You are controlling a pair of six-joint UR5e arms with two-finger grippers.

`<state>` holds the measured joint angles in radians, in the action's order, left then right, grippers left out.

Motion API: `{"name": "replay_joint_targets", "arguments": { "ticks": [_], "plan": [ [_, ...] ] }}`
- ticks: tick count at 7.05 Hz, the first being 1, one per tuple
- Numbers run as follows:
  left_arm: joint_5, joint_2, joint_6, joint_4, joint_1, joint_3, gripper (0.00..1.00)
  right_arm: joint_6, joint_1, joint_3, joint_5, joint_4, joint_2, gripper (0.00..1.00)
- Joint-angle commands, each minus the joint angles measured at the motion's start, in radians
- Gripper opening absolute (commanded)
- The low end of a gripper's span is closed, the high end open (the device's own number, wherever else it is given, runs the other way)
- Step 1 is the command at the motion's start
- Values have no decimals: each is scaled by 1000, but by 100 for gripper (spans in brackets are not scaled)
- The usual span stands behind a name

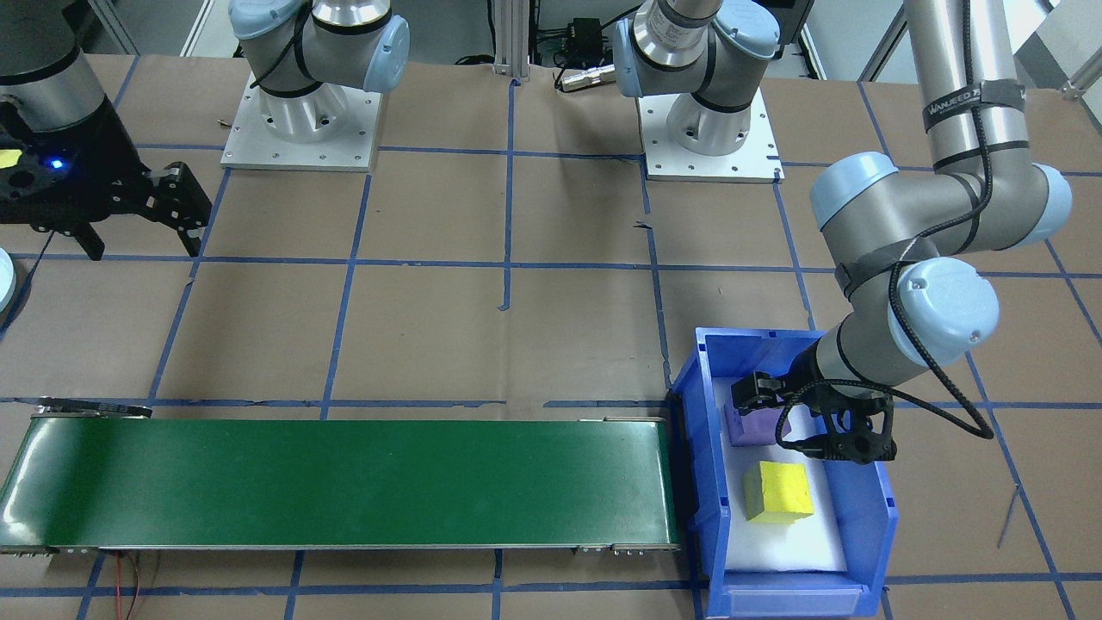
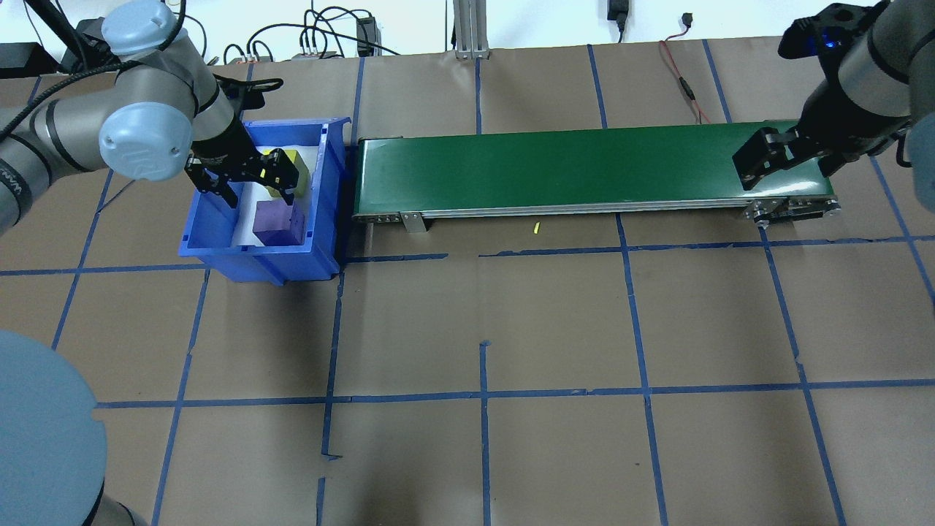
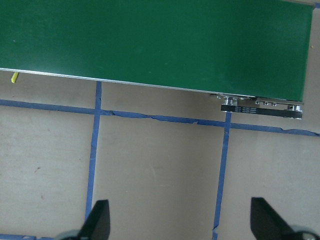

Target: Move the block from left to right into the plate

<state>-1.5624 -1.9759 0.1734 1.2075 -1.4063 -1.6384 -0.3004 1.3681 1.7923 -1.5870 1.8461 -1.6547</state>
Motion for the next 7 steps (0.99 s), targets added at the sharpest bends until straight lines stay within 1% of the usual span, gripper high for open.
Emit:
{"name": "replay_joint_targets", "arguments": {
  "ticks": [1, 2, 3, 4, 5, 7],
  "plan": [
    [4, -20, -5, -23, 0, -32, 97, 177, 132, -24, -19, -8, 7, 100],
    [5, -35, -6, -23, 0, -44, 78, 214, 166, -22, -14, -8, 4, 100],
    [-2, -34, -8, -22, 0, -37, 52, 242, 192, -22, -19, -5, 7, 100],
    [2, -17, -17, -20, 0, -29, 32, 241, 193, -22, -19, -5, 12, 100],
    [1, 5, -18, -5, 0, 0, 28, 241, 192, -21, -21, -5, 13, 100],
    [-2, 87, -60, 221, -2, 131, 28, 235, 192, -14, -22, -4, 15, 100]
  ]
}}
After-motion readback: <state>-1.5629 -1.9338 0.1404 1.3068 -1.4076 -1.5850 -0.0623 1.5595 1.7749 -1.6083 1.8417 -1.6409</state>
